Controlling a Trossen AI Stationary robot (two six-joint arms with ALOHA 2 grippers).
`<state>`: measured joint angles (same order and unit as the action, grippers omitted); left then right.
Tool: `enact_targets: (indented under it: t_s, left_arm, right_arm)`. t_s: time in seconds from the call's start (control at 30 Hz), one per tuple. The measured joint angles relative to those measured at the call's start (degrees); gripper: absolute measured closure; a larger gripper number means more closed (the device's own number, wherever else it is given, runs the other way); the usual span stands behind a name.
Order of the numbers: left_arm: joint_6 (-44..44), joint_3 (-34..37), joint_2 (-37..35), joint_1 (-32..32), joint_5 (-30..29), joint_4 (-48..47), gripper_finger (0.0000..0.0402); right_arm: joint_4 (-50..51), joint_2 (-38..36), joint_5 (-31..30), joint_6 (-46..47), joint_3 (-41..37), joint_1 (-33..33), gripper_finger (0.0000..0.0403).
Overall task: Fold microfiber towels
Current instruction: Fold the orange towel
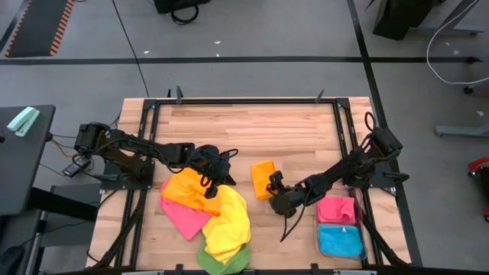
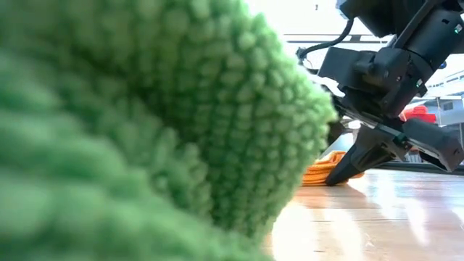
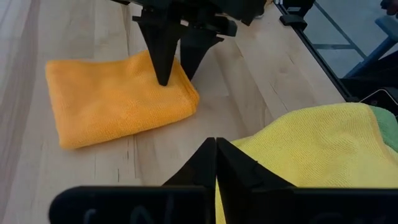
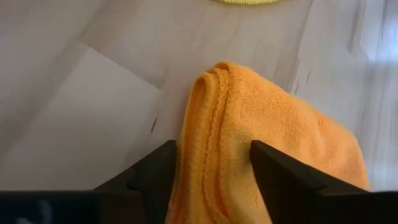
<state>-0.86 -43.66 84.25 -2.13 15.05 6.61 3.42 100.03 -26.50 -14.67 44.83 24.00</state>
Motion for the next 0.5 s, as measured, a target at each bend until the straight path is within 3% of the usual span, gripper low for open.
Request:
enact_targets:
  t_s: [0.13, 0.4, 0.5]
  left_arm:
    - [-0.8, 0.0, 0.0, 0.0, 0.0, 0.0, 0.0382]
    - [-1.5, 0.0, 0.0, 0.0, 0.0, 0.0, 0.0382]
    - [-1.4, 0.0, 0.0, 0.0, 0.0, 0.0, 0.0386]
  right_arm:
    - [0.4, 0.0, 0.1, -1.6, -0.1, -0.7, 0.0243]
    - [0.0, 0.0, 5.8, -1.0, -0.1, -3.1, 0.0351]
    - [-0.1, 0.0, 7.1, -0.9, 0.0, -3.5, 0.0363]
